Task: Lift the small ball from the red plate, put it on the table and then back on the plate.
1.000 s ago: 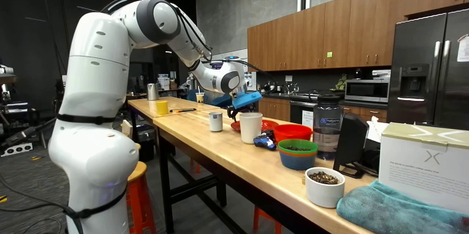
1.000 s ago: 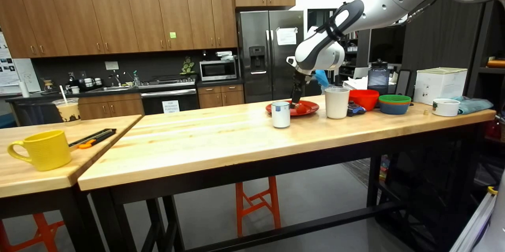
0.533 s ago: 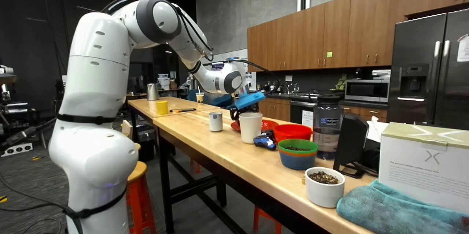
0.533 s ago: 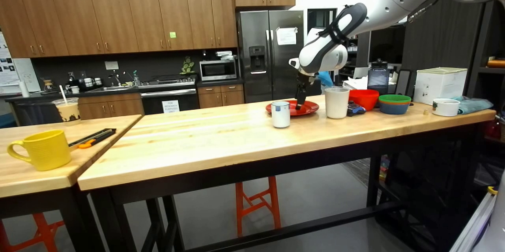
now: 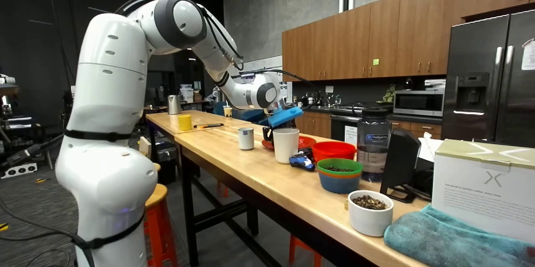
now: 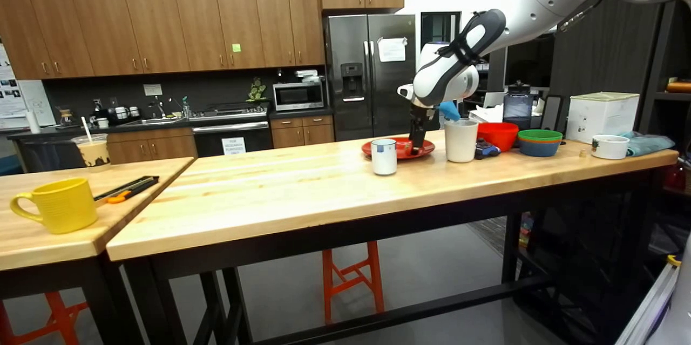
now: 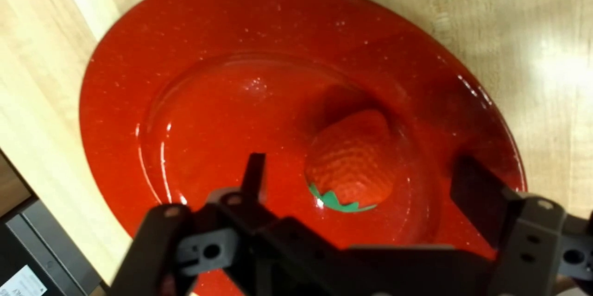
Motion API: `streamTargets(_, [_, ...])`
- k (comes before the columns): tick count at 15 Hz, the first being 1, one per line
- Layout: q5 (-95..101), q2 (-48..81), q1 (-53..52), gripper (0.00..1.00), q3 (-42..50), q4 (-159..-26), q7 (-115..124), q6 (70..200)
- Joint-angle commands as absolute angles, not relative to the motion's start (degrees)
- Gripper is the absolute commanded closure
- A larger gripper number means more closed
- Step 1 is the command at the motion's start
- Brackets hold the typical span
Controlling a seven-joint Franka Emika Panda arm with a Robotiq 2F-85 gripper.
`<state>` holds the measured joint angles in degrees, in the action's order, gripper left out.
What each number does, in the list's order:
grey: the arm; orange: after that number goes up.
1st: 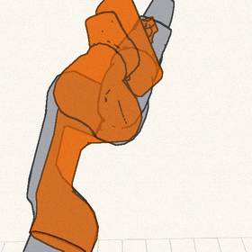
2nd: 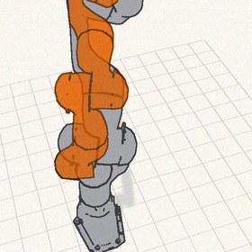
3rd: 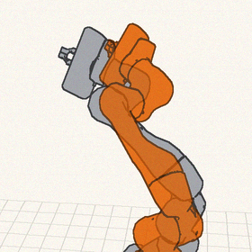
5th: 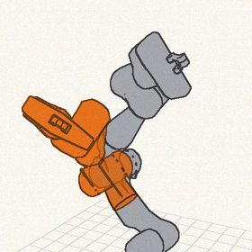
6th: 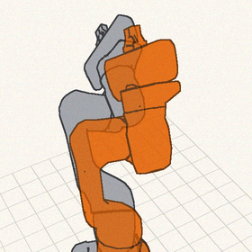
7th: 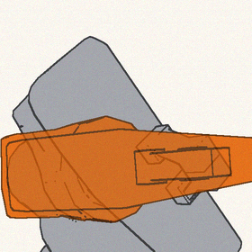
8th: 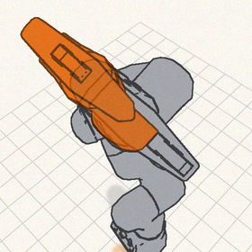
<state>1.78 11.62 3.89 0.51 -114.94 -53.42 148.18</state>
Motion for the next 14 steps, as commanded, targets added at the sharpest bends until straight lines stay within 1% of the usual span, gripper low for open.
streamTargets(1, [2.53,11.07,4.53,0.15,0.20,-116.12,-52.54,147.90])
streamTargets(2, [2.26,11.09,4.60,0.27,0.12,-116.11,-52.74,147.94])
streamTargets(4, [2.02,11.10,4.62,0.37,0.00,-115.98,-52.86,147.92])
streamTargets(9, [1.63,10.93,4.68,0.79,-0.08,-115.60,-52.96,148.13])
streamTargets(10, [1.62,10.91,4.68,0.81,-0.08,-115.58,-52.94,148.10])
streamTargets(14, [1.49,10.94,4.72,0.81,-0.12,-115.47,-53.08,148.00])
